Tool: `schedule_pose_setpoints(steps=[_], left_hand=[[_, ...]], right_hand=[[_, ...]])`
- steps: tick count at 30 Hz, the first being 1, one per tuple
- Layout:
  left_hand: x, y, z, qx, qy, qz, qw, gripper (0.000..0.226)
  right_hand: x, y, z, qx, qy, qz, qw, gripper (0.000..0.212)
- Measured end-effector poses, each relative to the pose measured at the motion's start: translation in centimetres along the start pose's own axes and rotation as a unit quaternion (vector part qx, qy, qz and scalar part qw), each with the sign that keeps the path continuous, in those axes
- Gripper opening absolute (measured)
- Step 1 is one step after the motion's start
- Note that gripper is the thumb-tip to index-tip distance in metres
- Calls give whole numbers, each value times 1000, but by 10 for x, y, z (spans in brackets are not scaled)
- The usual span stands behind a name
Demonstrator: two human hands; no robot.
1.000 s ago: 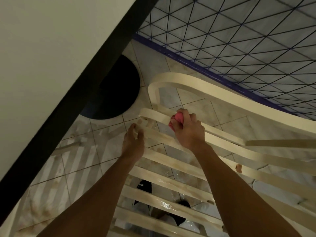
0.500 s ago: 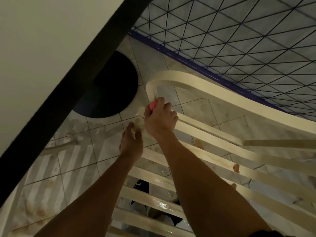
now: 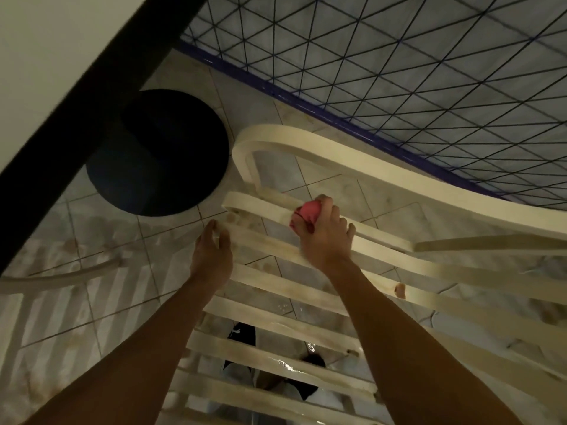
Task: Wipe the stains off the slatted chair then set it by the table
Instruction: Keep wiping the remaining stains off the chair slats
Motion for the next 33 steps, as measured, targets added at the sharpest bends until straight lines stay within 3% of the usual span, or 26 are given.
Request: schedule_pose_setpoints(steps=[8, 12, 16, 20, 23, 25, 28, 30, 33], left_hand=[[3, 6, -4, -13, -3, 28, 1000, 51], [0, 10, -10, -8, 32, 44, 998, 50], [-2, 29, -19, -45, 69, 81, 993, 58], [10, 88, -51, -143, 148, 4, 979, 49], [34, 159, -94, -301, 248, -34, 920, 40], [35, 206, -121, -398, 271, -21, 876, 34], [17, 272, -155, -511, 254, 47, 820, 26], [-7, 309, -165, -557, 207, 130, 794, 29], [-61, 318, -135, -502, 41, 338, 795, 44]], right_hand=[[54, 106, -15, -64, -19, -25, 997, 55], [78, 146, -23, -109, -41, -67, 991, 50], [92, 157, -26, -100, -24, -133, 986, 44], [100, 155, -36, -72, 19, -148, 986, 46], [105, 153, -43, -41, 40, -109, 992, 53], [111, 150, -47, -37, 59, -45, 997, 55], [119, 143, -51, -41, 74, 43, 996, 60], [118, 140, -55, -46, 42, 41, 997, 66], [121, 137, -64, -28, 9, -73, 997, 58]])
Point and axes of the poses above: each hand's wrist, its own z-axis towards the middle knuckle, its own x-axis out of the back of the hand, y = z × x, the point moved 10 cm from there along z, towards the middle knuckle, and after that the axes turned 5 degrees about z, right-handed, at the moved point
